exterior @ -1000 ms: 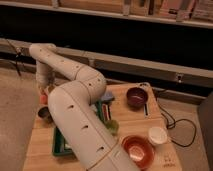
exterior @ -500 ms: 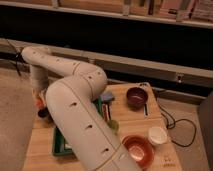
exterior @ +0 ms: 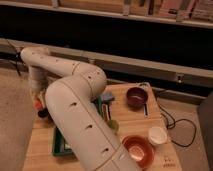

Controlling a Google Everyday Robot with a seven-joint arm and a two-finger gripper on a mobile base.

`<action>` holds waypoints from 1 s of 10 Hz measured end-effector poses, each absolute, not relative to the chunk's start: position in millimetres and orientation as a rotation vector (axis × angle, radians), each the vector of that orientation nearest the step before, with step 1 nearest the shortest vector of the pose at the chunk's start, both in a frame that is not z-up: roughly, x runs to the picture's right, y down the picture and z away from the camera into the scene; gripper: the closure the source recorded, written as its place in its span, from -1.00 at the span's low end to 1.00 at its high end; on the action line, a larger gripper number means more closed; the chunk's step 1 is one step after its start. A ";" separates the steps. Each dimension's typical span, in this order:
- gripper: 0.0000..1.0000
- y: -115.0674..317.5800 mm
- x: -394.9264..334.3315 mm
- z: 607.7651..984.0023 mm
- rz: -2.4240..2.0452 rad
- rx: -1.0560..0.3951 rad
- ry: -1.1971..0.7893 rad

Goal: Place apple in metal cup

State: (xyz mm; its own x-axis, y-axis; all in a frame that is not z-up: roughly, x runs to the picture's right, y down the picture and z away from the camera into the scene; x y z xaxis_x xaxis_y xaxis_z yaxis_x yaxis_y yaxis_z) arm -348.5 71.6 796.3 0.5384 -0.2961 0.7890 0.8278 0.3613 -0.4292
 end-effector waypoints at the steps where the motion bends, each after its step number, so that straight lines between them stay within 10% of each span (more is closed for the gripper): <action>1: 0.66 73.3 -347.1 797.0 -0.800 -0.949 -0.668; 7: -0.52 80.5 -347.1 797.4 -0.804 -0.989 -0.653; 10: -0.60 82.6 -347.4 797.9 -0.807 -0.999 -0.644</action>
State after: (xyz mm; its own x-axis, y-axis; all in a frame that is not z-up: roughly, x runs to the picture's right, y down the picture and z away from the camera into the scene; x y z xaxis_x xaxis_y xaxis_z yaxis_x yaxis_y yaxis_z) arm -347.4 82.6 797.9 0.5528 -0.2861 0.7827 0.8265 0.3078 -0.4712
